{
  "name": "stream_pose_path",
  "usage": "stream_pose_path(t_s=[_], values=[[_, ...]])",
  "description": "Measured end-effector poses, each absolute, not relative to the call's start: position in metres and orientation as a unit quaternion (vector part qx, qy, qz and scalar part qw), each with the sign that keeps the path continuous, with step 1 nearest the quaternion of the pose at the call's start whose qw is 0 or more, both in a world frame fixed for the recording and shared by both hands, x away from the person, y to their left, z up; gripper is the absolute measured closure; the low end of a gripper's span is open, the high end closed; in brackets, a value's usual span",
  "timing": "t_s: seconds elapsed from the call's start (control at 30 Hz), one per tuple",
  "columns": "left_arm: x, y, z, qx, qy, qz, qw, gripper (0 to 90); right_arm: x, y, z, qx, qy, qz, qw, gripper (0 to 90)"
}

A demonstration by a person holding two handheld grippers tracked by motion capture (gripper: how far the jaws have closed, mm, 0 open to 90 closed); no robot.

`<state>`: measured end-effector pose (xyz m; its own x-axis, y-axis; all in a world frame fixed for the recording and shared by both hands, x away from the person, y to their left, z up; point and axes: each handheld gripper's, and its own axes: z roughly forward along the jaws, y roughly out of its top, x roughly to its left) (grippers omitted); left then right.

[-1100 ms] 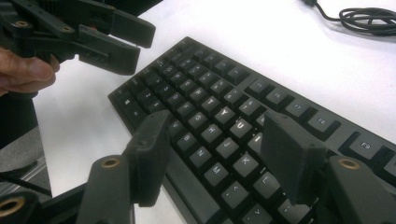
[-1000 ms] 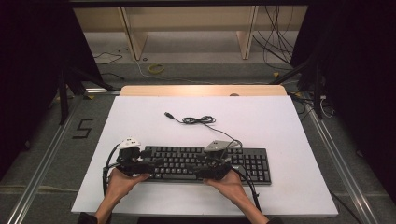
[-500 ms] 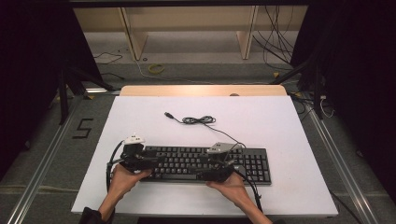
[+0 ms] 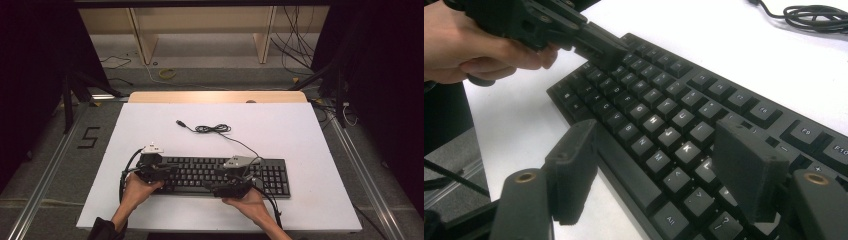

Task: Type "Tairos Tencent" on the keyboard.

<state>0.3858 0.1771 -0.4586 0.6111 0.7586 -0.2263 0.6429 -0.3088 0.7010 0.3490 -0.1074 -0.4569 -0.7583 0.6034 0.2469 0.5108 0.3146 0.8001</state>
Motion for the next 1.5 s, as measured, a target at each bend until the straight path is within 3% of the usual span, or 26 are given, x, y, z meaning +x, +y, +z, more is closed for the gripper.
stream_pose_path(t_s=[0.13,0.93,1.5], values=[[0.389,0.174,-0.461,0.81,0.434,0.073,0.387,89.2,0.348,-0.109,-0.456,0.342,0.809,0.475,0.051,35.2],[0.397,0.168,-0.471,0.822,0.442,0.071,0.352,89.5,0.343,-0.109,-0.456,0.339,0.81,0.475,0.05,35.2],[0.395,0.171,-0.467,0.812,0.448,0.069,0.367,87.3,0.343,-0.11,-0.455,0.34,0.809,0.476,0.051,35.3]])
